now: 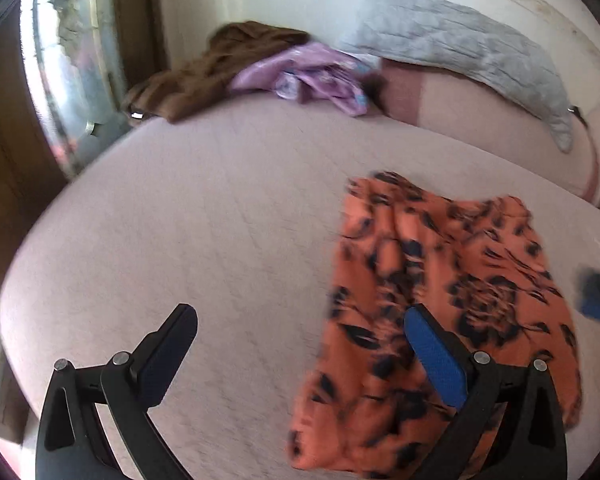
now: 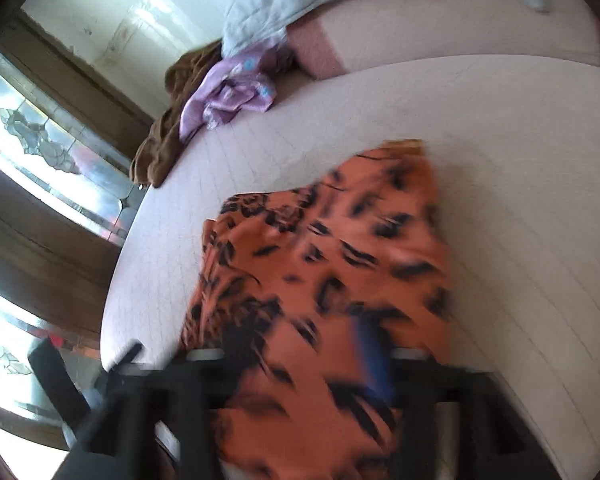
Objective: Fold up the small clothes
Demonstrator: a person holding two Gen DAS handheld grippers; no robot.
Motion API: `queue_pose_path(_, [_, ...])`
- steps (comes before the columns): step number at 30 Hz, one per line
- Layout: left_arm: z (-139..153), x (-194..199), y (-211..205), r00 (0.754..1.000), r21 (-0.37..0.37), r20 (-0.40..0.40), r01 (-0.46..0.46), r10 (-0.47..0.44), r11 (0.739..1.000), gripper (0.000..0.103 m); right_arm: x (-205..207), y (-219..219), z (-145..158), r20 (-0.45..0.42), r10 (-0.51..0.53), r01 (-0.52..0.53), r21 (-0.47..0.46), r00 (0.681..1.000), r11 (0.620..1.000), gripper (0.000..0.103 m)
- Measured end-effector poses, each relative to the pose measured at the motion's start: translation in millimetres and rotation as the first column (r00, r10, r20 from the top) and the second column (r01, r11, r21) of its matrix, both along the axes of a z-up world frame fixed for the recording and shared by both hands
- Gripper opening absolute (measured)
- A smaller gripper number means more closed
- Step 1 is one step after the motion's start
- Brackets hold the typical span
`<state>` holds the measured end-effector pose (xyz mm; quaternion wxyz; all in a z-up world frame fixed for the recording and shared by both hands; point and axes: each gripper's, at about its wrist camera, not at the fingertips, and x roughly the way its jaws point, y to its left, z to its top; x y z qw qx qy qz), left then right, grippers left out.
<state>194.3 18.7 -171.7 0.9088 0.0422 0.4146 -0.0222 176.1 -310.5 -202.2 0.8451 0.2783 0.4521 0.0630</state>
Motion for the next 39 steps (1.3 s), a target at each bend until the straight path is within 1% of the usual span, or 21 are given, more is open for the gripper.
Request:
queue_pose_path(2, [-10, 5, 7, 0.998, 0.048, -0.055, -0.032, 0.035, 0.998, 0.103, -26, -6, 2, 0.034, -0.012, 0.011, 0.017, 0.999, 1.000, 0.065])
queue_pose_path(4, [-27, 9, 11, 0.989, 0.069, -0.137, -0.041, 0.050, 0.997, 0.103, -42, -3, -2, 0.039, -0.002, 0.001, 0.031, 0.999, 1.000, 0.049])
queue_pose_path(5, [-29, 8, 13, 0.988, 0.057, -0.142, -0.047, 0.055, 0.997, 0.103, -51, 1, -7, 0.028, 0.006, -0.007, 0.021, 1.000, 1.000, 0.047])
queue_pose_path(7, [-28, 5, 15, 0.990, 0.043, -0.133, -0.046, 0.051, 0.998, 0.103, -58, 16, -29, -0.031, 0.046, -0.047, -0.042, 0.998, 0.998, 0.047])
queue_pose_path(9, [-25, 1, 16, 0.992, 0.053, -0.116, -0.040, 0.046, 0.998, 0.103, -70, 18, -31, 0.013, 0.046, -0.045, -0.093, 0.999, 0.995, 0.046])
queue_pose_path(10, [-23, -2, 17, 0.993, 0.044, -0.107, -0.042, 0.047, 0.998, 0.103, -71, 20, -28, 0.011, 0.040, -0.038, -0.103, 0.999, 0.994, 0.046])
queue_pose_path(13, [-10, -11, 22, 0.998, -0.003, -0.062, -0.028, 0.027, 1.000, 0.103, -72, 20, -18, 0.007, 0.031, -0.031, -0.083, 0.999, 0.996, 0.045])
queue_pose_path(15, [-2, -17, 21, 0.999, -0.042, -0.037, -0.015, 0.013, 0.999, 0.103, -77, 26, -8, 0.058, 0.061, -0.057, -0.074, 0.996, 0.996, 0.045])
queue_pose_path(17, [-8, -15, 14, 0.997, -0.066, -0.074, 0.027, -0.032, 0.997, 0.103, -80, 32, -7, 0.071, 0.092, -0.086, -0.077, 0.993, 0.993, 0.046])
queue_pose_path(19, [-30, -7, -2, 0.981, -0.050, -0.174, 0.075, -0.082, 0.996, 0.103, -79, 39, -20, 0.038, 0.113, -0.110, -0.077, 0.993, 0.991, 0.047])
queue_pose_path(20, [-35, -6, -4, 0.976, -0.055, -0.199, 0.077, -0.087, 0.995, 0.103, -77, 41, -27, 0.034, 0.117, -0.114, -0.079, 0.993, 0.990, 0.047])
queue_pose_path(23, [-31, -2, 4, 0.976, -0.126, -0.200, 0.061, -0.086, 0.990, 0.103, -76, 39, -24, 0.027, 0.123, -0.121, -0.067, 0.992, 0.990, 0.047])
queue_pose_path(26, [-23, 1, 13, 0.977, -0.241, -0.184, 0.057, -0.103, 0.969, 0.103, -72, 28, -17, 0.018, 0.132, -0.131, -0.014, 0.991, 0.991, 0.048])
queue_pose_path(27, [-21, 3, 14, 0.977, -0.292, -0.177, 0.065, -0.121, 0.954, 0.103, -72, 22, -14, 0.026, 0.122, -0.122, 0.013, 0.992, 0.992, 0.054])
queue_pose_path(28, [-19, 5, 12, 0.974, -0.317, -0.175, 0.081, -0.142, 0.945, 0.103, -72, 15, -13, 0.034, 0.104, -0.105, 0.033, 0.994, 0.994, 0.061])
queue_pose_path(30, [-18, 13, 1, 0.966, -0.338, -0.188, 0.109, -0.181, 0.935, 0.103, -73, -5, -13, 0.056, 0.050, -0.054, 0.069, 0.997, 0.996, 0.067])
queue_pose_path(31, [-19, 19, -3, 0.957, -0.362, -0.203, 0.125, -0.209, 0.924, 0.103, -73, -12, -15, 0.059, 0.035, -0.040, 0.083, 0.998, 0.996, 0.067])
queue_pose_path(34, [-24, 32, -7, 0.946, -0.397, -0.235, 0.116, -0.223, 0.910, 0.103, -68, -43, -34, 0.009, -0.031, 0.029, 0.179, 0.999, 0.983, 0.068])
queue_pose_path(37, [-34, 36, -4, 0.929, -0.437, -0.291, 0.086, -0.231, 0.895, 0.103, -66, -65, -50, -0.020, -0.058, 0.061, 0.276, 0.998, 0.959, 0.069])
queue_pose_path(38, [-34, 37, -3, 0.931, -0.433, -0.290, 0.079, -0.222, 0.898, 0.103, -65, -71, -58, -0.027, -0.068, 0.073, 0.313, 0.997, 0.947, 0.069])
queue_pose_path(39, [-33, 34, -5, 0.940, -0.400, -0.276, 0.079, -0.202, 0.913, 0.103, -65, -75, -61, -0.030, -0.074, 0.080, 0.330, 0.997, 0.941, 0.069])
